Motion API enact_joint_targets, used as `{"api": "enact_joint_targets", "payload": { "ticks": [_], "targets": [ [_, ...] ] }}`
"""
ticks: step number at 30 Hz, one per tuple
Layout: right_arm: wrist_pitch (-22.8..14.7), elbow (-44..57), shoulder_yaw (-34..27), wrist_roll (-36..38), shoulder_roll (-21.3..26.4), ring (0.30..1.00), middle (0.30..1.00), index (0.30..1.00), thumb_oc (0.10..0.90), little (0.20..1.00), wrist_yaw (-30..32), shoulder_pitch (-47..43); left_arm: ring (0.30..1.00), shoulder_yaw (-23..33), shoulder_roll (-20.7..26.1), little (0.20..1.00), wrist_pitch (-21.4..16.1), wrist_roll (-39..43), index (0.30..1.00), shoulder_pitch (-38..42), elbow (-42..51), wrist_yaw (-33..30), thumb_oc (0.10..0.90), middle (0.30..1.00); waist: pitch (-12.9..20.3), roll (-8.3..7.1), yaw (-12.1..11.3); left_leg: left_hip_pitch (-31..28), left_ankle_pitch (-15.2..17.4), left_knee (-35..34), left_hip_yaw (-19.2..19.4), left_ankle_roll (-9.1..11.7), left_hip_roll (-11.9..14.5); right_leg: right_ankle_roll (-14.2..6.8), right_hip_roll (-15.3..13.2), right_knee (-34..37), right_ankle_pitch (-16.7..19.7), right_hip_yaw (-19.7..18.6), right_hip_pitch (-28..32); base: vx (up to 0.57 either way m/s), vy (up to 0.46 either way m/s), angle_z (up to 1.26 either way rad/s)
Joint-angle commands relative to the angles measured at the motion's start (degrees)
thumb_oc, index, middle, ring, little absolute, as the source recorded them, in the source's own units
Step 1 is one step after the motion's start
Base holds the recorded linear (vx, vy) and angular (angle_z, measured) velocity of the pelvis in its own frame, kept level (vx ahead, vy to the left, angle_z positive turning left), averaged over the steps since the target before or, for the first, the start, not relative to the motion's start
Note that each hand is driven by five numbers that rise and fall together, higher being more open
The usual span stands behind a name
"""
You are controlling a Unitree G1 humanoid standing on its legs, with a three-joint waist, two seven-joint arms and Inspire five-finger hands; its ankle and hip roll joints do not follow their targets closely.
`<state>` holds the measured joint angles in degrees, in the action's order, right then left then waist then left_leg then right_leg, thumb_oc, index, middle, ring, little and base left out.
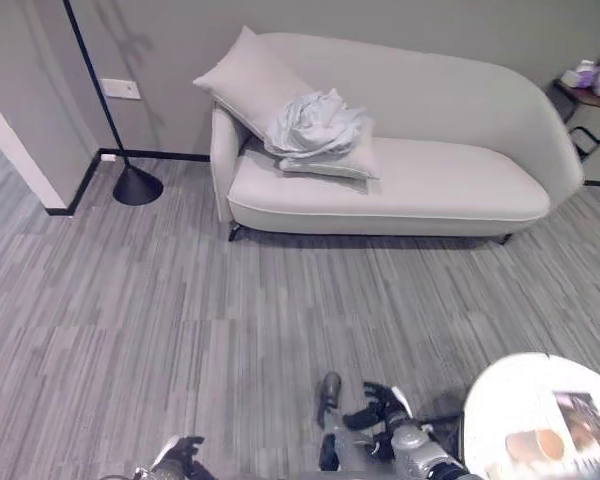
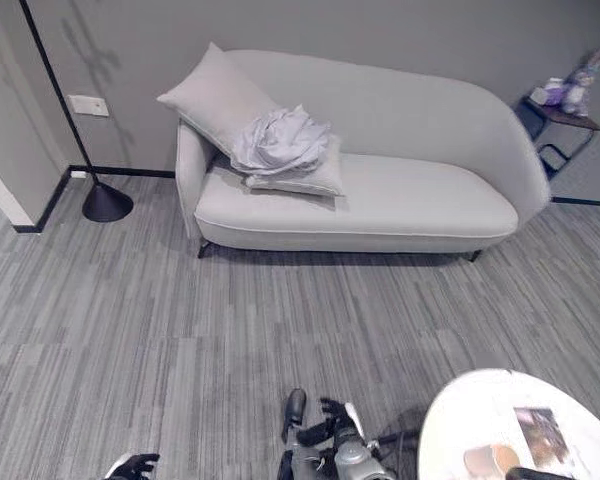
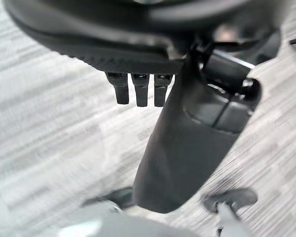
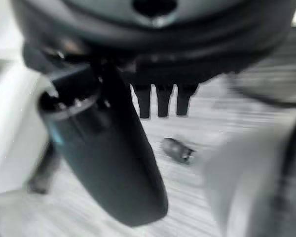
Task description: Hang the clothes on the sofa on the clothes rack.
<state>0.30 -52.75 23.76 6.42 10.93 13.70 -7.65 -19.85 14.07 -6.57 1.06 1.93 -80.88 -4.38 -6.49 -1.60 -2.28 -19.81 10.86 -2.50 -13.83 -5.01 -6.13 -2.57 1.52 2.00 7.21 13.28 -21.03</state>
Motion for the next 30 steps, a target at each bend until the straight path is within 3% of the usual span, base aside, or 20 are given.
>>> {"api": "enact_joint_targets", "payload": {
  "ticks": [1,2,3,4,6,9,10,11,14,15,16,17,19,21,22,23,24,25,27,30],
  "targets": [
    [-4.4,9.0,-4.8,-6.6,6.1,0.9,0.9,0.9,0.8,0.9,2.7,-5.0,0.9,3.2,2.1,0.9,-1.4,-2.4,0.9,-0.2,-1.7,-0.3,0.8,0.9,2.6,-1.1,-0.8,-3.2,-2.2,-2.5,-6.1,5.4,14.3,-8.7,-4.8,3.0,10.0,-3.1,3.0,0.93,-0.166,0.06],
    [-4.5,13.1,-8.0,-9.4,9.1,0.9,0.9,0.9,0.8,0.9,6.3,-5.0,0.9,5.8,2.1,0.9,-1.0,-1.7,0.9,-1.9,-2.1,-1.4,0.8,0.9,3.8,0.51,-1.4,-1.9,-6.8,1.1,-6.0,6.8,17.9,-7.8,-2.4,3.0,9.4,-3.9,5.7,0.65,-0.119,0.09],
    [-5.1,15.3,-10.6,-10.7,11.1,0.9,0.9,0.9,0.8,0.9,8.1,-4.4,0.9,7.1,2.2,0.9,-1.1,-0.9,0.9,-2.8,-2.1,-1.2,0.8,0.9,4.8,0.79,-1.8,-1.0,-9.4,3.8,-6.5,7.4,19.0,-7.2,-1.5,3.0,8.2,-4.0,6.9,0.64,-0.12,0.31],
    [-5.0,15.4,-10.7,-10.8,11.2,0.9,0.9,0.9,0.8,0.9,8.1,-4.2,0.9,7.0,2.1,0.9,-1.1,-0.9,0.9,-2.9,-2.1,-1.2,0.8,0.9,4.9,0.55,-1.6,-0.7,-9.6,3.8,-6.8,7.4,18.7,-7.2,-1.9,3.0,8.3,-3.9,6.8,0.65,-0.103,0.49],
    [-4.1,21.4,-17.9,-16.1,16.2,0.9,0.9,0.9,0.8,0.9,14.9,-4.7,0.9,8.8,2.7,0.9,-1.2,-1.5,0.9,-4.2,-1.3,-1.7,0.8,0.9,5.1,0.11,-3.3,3.0,-14.6,17.8,-3.9,9.5,21.5,-5.7,-1.1,3.0,4.5,-1.8,12.2,0.65,-0.103,0.65],
    [-4.1,21.5,-18.1,-16.1,16.2,0.9,0.9,0.9,0.8,0.9,14.9,-4.6,0.9,8.7,2.8,0.9,-1.2,-1.5,0.9,-4.1,-1.2,-1.7,0.8,0.9,5.0,-0.48,-3.0,3.6,-14.9,18.3,-4.5,9.5,20.8,-5.7,-1.9,3.0,4.7,-1.7,12.0,0.18,-0.123,-0.07],
    [-3.5,23.1,-22.2,-16.8,21.4,0.9,0.9,0.9,0.8,0.9,22.5,-12.6,0.9,6.6,3.4,0.9,-1.1,-1.8,0.9,-1.3,0.8,-3.1,0.8,0.9,-1.9,-5.89,-8.8,25.6,-7.8,40.5,2.9,2.6,15.8,-2.1,-3.6,3.0,-0.4,-4.3,19.5,0.47,-0.305,-0.07],
    [-3.8,23.2,-21.6,-16.8,21.9,0.9,0.9,0.9,0.8,0.9,22.4,-14.0,0.9,5.7,3.4,0.9,-1.3,-2.1,0.9,-0.7,1.6,-3.3,0.8,0.9,-2.8,-5.99,-9.8,29.4,-5.2,41.1,4.0,2.5,12.2,-1.9,-3.5,3.0,-1.2,-4.8,20.9,0.57,-0.231,0.59],
    [-4.2,27.6,-20.8,-19.0,24.6,0.9,0.9,0.9,0.8,0.9,20.5,-16.1,0.9,5.1,2.4,0.9,-1.8,-1.5,0.9,-0.3,2.4,-3.4,0.8,0.9,-3.6,-5.04,-12.3,33.2,-5.1,24.6,6.8,2.6,3.0,-2.7,-3.8,3.0,-3.2,-5.1,23.3,0.4,0.215,-0.3],
    [-4.3,28.3,-20.3,-19.9,25.1,0.9,0.9,0.9,0.8,0.9,19.3,-16.9,0.9,5.5,1.8,0.9,-2.0,-0.6,0.9,-0.5,2.1,-2.6,0.8,0.9,-2.4,-2.68,-14.2,35.2,-13.0,10.9,10.2,2.9,1.1,-1.7,-1.0,3.0,-5.6,-4.6,26.4,0.61,0.256,-0.7],
    [-4.8,27.6,-19.1,-19.3,25.2,0.9,0.9,0.9,0.8,0.9,18.3,-18.1,0.9,5.5,1.5,0.9,-2.1,-0.1,0.9,-1.1,1.5,-2.1,0.8,0.9,-2.0,-2.37,-15.8,35.4,-17.4,4.0,11.2,3.3,-0.2,-1.0,-0.2,3.0,-7.6,-5.5,28.1,0.48,0.187,-0.34],
    [-4.8,27.6,-19.0,-19.3,25.2,0.9,0.9,0.9,0.8,0.9,18.3,-18.1,0.9,5.5,1.5,0.9,-2.1,-0.1,0.9,-1.1,1.5,-2.1,0.8,0.9,-2.0,-2.42,-15.9,35.1,-17.6,3.5,11.3,3.2,-0.2,-1.0,-0.3,3.0,-7.7,-5.6,28.2,0.33,0.082,-0.38],
    [-3.5,24.6,-13.9,-20.6,24.9,0.9,0.9,0.9,0.8,0.9,13.6,-23.1,0.9,7.0,1.8,0.9,-1.4,0.5,0.9,-3.1,-0.3,-1.1,0.8,0.9,-0.6,-2.9,-19.5,34.8,-19.6,0.7,8.8,3.2,-1.8,-0.4,0.5,3.0,-10.4,-7.5,33.4,0.45,0.119,-0.98],
    [-3.7,24.1,-12.2,-21.1,24.4,0.9,0.9,0.9,0.8,0.9,12.2,-23.1,0.9,8.2,2.3,0.9,-1.2,0.6,0.9,-3.7,-0.5,-1.0,0.8,0.9,0.2,-3.52,-19.4,32.5,-20.1,0.6,7.6,2.0,-1.6,-0.3,0.3,1.9,-11.6,-7.1,34.1,0.47,0.191,-0.56],
    [-3.4,22.3,-8.6,-23.1,21.5,0.9,0.9,0.9,0.8,0.9,8.5,-22.8,0.9,10.9,3.6,0.9,-1.5,1.0,0.9,-4.9,-1.8,-0.9,0.8,0.9,1.8,-6.43,-20.5,29.5,-19.6,0.6,7.2,1.1,-1.9,-2.7,-2.7,-5.6,-10.8,-5.4,33.8,0.5,0.217,-0.24],
    [-3.4,22.2,-8.5,-23.1,21.5,0.9,0.9,0.9,0.8,0.9,8.5,-22.8,0.9,10.9,3.6,0.9,-1.5,1.0,0.9,-4.9,-1.9,-0.9,0.8,0.9,1.9,-6.66,-20.5,29.4,-19.3,0.4,7.2,1.1,-2.0,-2.7,-2.9,-5.7,-11.1,-5.5,33.7,0.55,0.24,-0.37],
    [-2.3,20.5,-7.3,-22.7,19.2,0.9,0.9,0.9,0.8,0.9,7.1,-24.1,0.9,12.2,4.0,0.9,-0.9,1.8,0.9,-5.3,-2.2,-1.4,0.8,0.9,2.4,-6.49,-20.7,24.6,-18.1,-0.8,7.8,0.5,-0.7,-6.0,-6.9,-16.7,-4.8,-2.6,30.5,0.35,0.185,-0.63],
    [-1.9,19.7,-6.5,-22.9,18.7,0.9,0.9,0.9,0.8,0.9,6.0,-24.5,0.9,12.3,4.4,0.9,-0.9,2.5,0.9,-4.9,-1.9,-1.3,0.8,0.9,1.9,-5.16,-19.3,21.6,-17.4,-1.3,7.4,-0.2,0.2,-6.9,-8.7,-24.9,-1.6,-1.2,27.4,0.41,0.284,-0.97],
    [-0.3,17.7,-4.5,-25.4,17.7,0.9,0.9,0.9,0.8,0.9,5.6,-23.7,0.9,9.2,4.9,0.9,-0.7,1.2,0.9,-3.2,-0.7,-1.7,0.8,0.9,2.0,-1.94,-15.8,17.4,-15.9,-2.5,5.5,-0.7,3.2,-6.1,-11.7,-37.6,-0.4,1.6,20.5,0.24,0.243,-0.29],
    [0.7,17.7,-4.8,-27.0,17.6,0.9,0.9,0.9,0.8,0.9,5.9,-22.0,0.9,8.9,5.6,0.9,-0.3,-0.5,0.9,-2.0,-0.4,-1.8,0.8,0.9,1.6,-2.41,-15.4,16.2,-14.1,-2.5,4.3,0.0,3.9,-5.7,-15.8,-34.1,-2.4,3.8,18.2,0.14,-0.074,0.9]
  ]
}}
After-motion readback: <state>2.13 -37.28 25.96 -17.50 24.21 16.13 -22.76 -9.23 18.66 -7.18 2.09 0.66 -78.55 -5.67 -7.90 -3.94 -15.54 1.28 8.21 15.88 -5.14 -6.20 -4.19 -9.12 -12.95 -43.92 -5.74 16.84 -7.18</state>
